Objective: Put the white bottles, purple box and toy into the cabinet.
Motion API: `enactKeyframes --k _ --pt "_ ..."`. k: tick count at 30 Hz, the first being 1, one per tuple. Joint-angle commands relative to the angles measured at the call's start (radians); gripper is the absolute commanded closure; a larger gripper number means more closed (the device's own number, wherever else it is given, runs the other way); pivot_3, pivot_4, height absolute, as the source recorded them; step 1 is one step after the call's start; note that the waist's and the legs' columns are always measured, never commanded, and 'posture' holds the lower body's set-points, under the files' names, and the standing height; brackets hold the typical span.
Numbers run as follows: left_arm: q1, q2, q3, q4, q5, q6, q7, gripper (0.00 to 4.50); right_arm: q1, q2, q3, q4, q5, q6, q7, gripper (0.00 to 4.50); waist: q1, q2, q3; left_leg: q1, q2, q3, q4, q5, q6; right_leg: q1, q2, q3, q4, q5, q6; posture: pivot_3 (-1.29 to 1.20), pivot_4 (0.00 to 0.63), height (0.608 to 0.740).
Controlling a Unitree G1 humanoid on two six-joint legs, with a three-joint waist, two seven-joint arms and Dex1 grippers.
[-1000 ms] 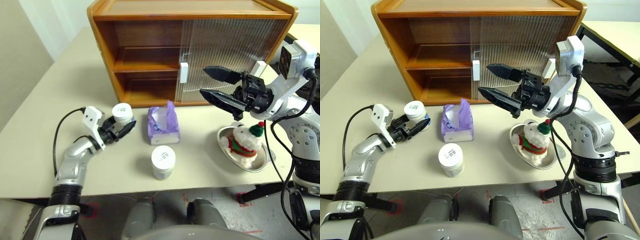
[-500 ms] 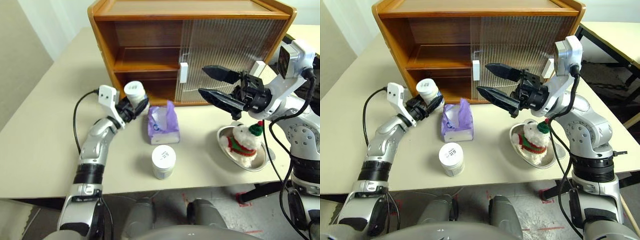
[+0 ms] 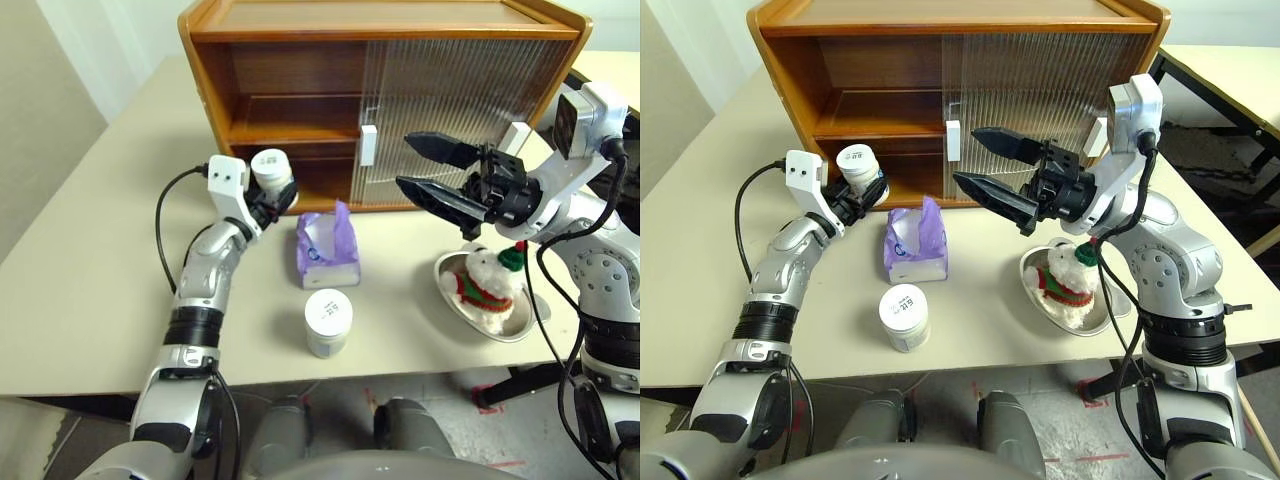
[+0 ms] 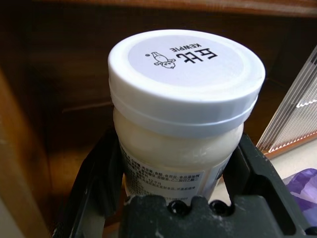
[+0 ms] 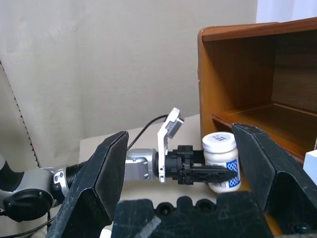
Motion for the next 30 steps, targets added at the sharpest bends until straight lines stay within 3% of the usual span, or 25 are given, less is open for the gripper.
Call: enactKeyframes --k 1,16,30 --pt "-0.040 -0.014 -0.005 0.028 0.013 -0.013 0.019 1.40 0.000 -0.002 -0.011 -0.018 0.000 -0.018 0.001 0.00 0.000 0.000 0.000 0.000 0.000 0.000 0.000 0.000 0.000 0.000 0.000 0.000 0.000 0.000 0.000 -0.01 0.000 0.740" --pt "-0.194 -0.078 0.006 0.267 0.089 -0.034 0.249 1.40 0.001 -0.006 -0.013 -0.017 -0.003 -0.028 0.000 0.00 0.000 0.000 0.000 0.000 -0.001 0.000 0.000 0.000 0.000 0.001 0.001 0.000 -0.001 0.001 0.002 -0.02 0.000 0.740" --pt "-0.379 -0.138 0.017 0.596 0.132 -0.191 0.343 1.40 -0.007 -0.024 -0.019 -0.031 0.006 -0.014 -0.011 0.00 -0.003 -0.001 0.001 -0.001 -0.002 -0.001 0.000 0.000 0.000 0.001 0.001 0.000 -0.002 0.001 0.003 -0.03 0.000 0.740"
